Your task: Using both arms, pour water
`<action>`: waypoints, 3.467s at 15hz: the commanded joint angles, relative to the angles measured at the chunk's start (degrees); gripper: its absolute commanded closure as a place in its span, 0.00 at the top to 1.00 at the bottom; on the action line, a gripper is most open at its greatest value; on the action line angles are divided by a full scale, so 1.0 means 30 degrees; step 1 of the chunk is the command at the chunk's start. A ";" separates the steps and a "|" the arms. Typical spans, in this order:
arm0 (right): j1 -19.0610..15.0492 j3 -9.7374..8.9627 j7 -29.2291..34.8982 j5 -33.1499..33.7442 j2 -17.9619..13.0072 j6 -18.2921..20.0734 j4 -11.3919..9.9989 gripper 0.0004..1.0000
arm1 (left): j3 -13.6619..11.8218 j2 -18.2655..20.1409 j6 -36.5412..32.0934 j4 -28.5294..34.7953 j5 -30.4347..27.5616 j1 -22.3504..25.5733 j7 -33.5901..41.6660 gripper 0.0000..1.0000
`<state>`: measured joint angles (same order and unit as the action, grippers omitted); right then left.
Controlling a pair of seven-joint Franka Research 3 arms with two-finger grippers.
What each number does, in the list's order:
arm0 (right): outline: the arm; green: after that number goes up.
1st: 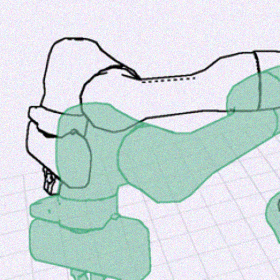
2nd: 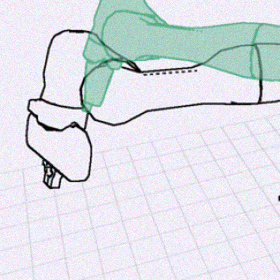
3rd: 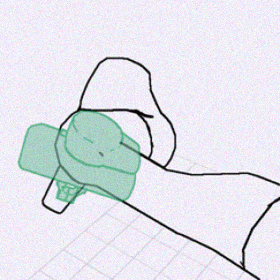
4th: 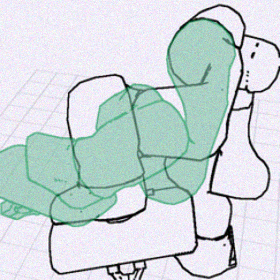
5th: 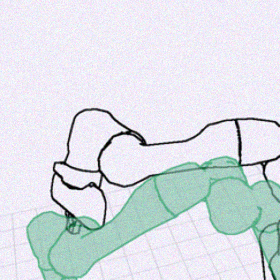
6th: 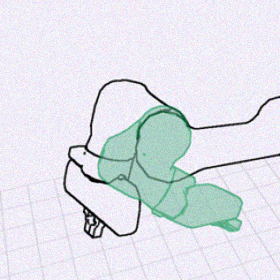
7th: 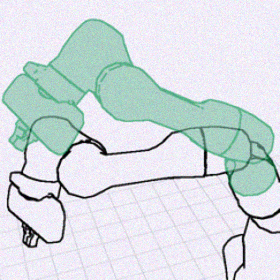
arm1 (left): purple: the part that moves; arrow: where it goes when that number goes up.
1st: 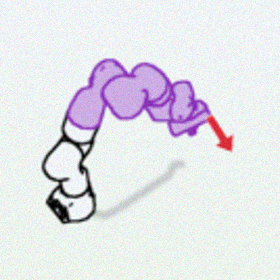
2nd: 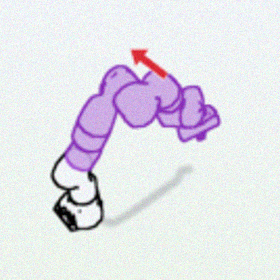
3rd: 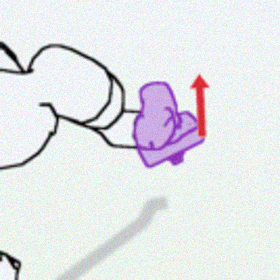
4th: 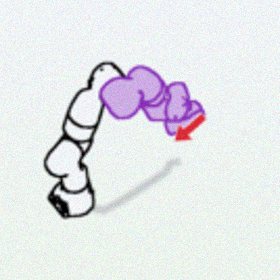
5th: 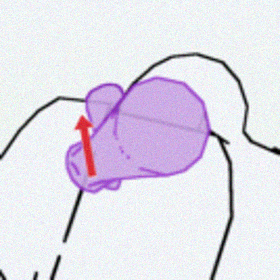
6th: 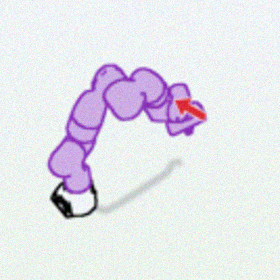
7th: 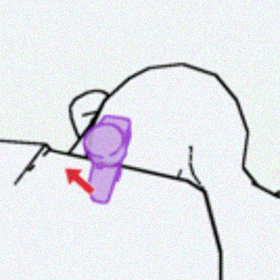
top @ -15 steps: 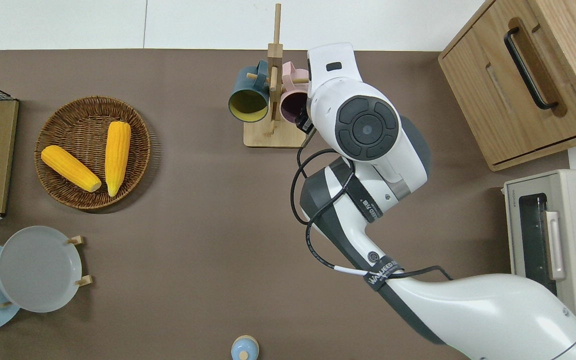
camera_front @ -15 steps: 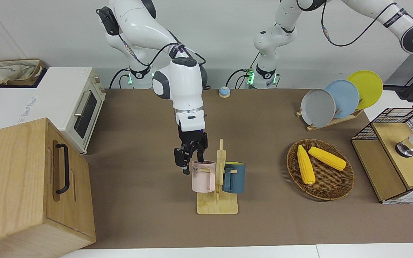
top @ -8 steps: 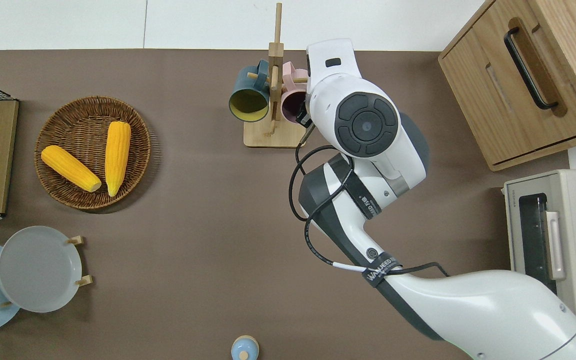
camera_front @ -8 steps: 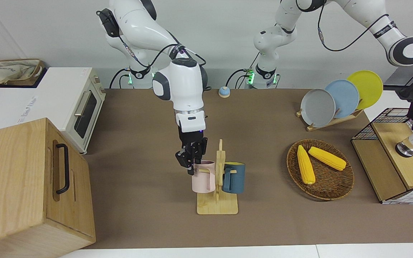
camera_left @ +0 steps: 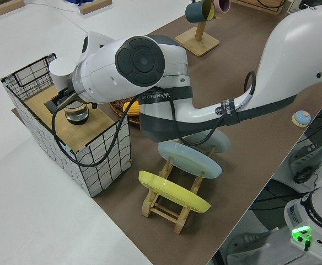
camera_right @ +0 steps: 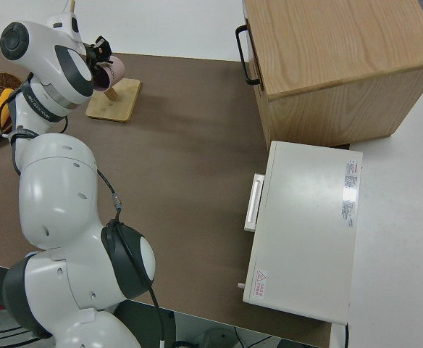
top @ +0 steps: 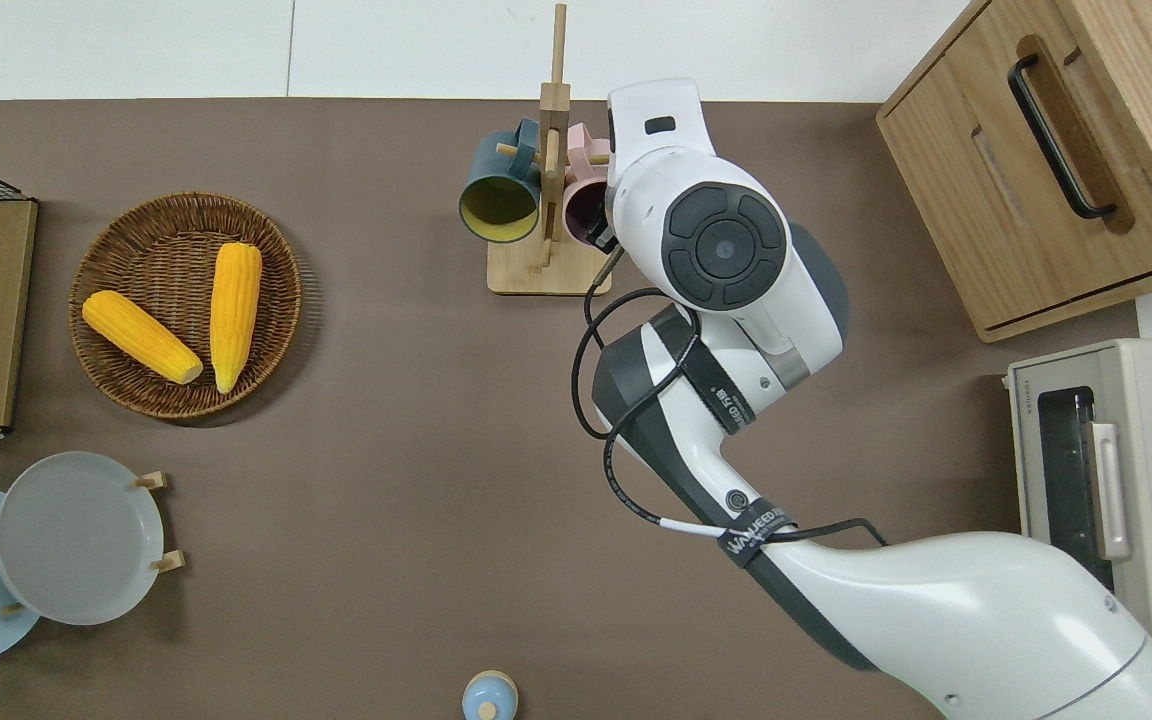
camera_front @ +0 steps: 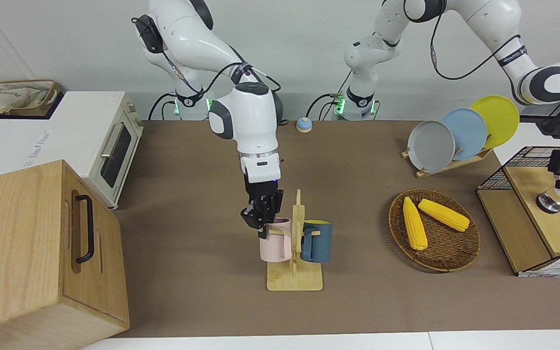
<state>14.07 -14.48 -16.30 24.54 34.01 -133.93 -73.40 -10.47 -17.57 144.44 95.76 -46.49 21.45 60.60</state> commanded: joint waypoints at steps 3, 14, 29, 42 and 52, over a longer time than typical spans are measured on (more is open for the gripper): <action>-0.0062 -0.0154 0.0919 0.0493 0.0528 -0.0123 0.0562 0.11 | 0.0238 -0.0033 0.0778 0.0189 -0.0616 -0.0059 0.0601 0.99; -0.0062 -0.0124 0.1096 0.0347 0.0528 0.0023 0.0533 0.00 | 0.0238 -0.0560 0.0925 -0.0016 -0.0879 -0.0059 0.0748 0.86; -0.0413 0.0052 0.1096 0.0112 -0.0145 0.0257 0.0416 0.00 | 0.0209 -0.0502 0.0720 -0.0426 -0.0733 -0.0088 0.0367 0.00; -0.0765 0.0022 0.1096 0.0112 -0.0496 0.1222 0.0211 0.00 | -0.0055 -0.0091 -0.1795 -0.2151 0.2687 -0.0059 -0.3112 0.00; -0.1935 -0.0095 0.1038 0.0112 -0.1639 0.1546 -0.0990 0.00 | 0.0150 0.0933 -0.3761 -0.3121 0.6091 -0.0088 -0.7100 0.00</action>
<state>10.56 -13.92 -13.97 24.84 32.00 -129.51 -72.87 -10.01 -17.02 134.85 87.07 -31.37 21.43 43.10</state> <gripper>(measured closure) 0.952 0.361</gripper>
